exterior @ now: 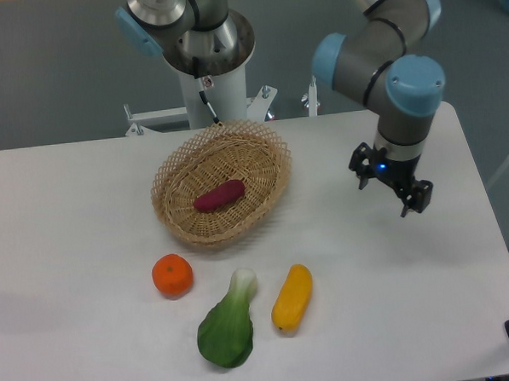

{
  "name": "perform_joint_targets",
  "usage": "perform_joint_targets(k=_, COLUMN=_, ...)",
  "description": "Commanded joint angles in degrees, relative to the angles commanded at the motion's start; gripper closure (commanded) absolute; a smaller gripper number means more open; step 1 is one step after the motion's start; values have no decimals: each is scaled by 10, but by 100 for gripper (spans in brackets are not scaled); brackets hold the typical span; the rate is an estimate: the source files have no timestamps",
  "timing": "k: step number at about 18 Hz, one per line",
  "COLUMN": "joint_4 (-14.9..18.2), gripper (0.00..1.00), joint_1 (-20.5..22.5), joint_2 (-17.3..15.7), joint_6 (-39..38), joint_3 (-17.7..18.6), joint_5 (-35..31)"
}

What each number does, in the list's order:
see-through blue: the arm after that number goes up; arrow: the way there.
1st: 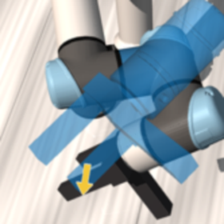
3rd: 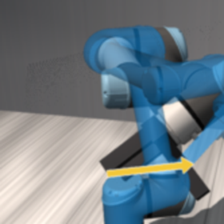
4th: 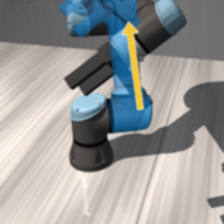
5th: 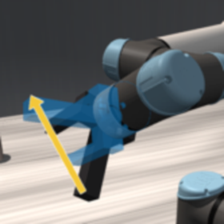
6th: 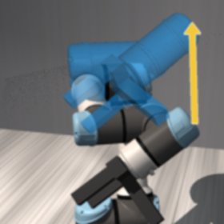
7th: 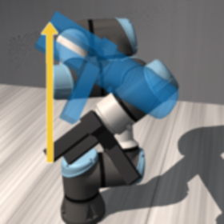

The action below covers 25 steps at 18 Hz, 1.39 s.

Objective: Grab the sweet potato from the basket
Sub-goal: 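Move the open gripper over the basket and lower toward the sweet potato, then close the gripper on the purple sweet potato inside the basket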

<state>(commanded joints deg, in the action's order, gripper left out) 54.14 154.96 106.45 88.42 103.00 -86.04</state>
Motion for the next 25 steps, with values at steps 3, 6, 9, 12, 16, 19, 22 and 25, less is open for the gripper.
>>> perform_joint_targets(k=3, joint_4=0, gripper=0, joint_1=-15, joint_2=-34, joint_6=-9, joint_3=40, joint_5=-1)
perform_joint_targets(k=6, joint_4=1, gripper=0, joint_1=-47, joint_2=-69, joint_6=-52, joint_3=75, joint_5=1)
perform_joint_targets(k=9, joint_4=1, gripper=0, joint_1=-88, joint_2=-78, joint_6=-107, joint_3=95, joint_5=2)
perform_joint_targets(k=12, joint_4=0, gripper=0, joint_1=-124, joint_2=-80, joint_6=-134, joint_3=119, joint_5=2)
perform_joint_targets(k=16, joint_4=-1, gripper=0, joint_1=-155, joint_2=-108, joint_6=-138, joint_3=179, joint_5=2)
perform_joint_targets(k=19, joint_4=-2, gripper=0, joint_1=-174, joint_2=-120, joint_6=-156, joint_3=215, joint_5=2)
perform_joint_targets(k=22, joint_4=-3, gripper=0, joint_1=-190, joint_2=-106, joint_6=-179, joint_3=218, joint_5=1)
perform_joint_targets(k=25, joint_4=-4, gripper=0, joint_1=-200, joint_2=-86, joint_6=-199, joint_3=217, joint_5=2)
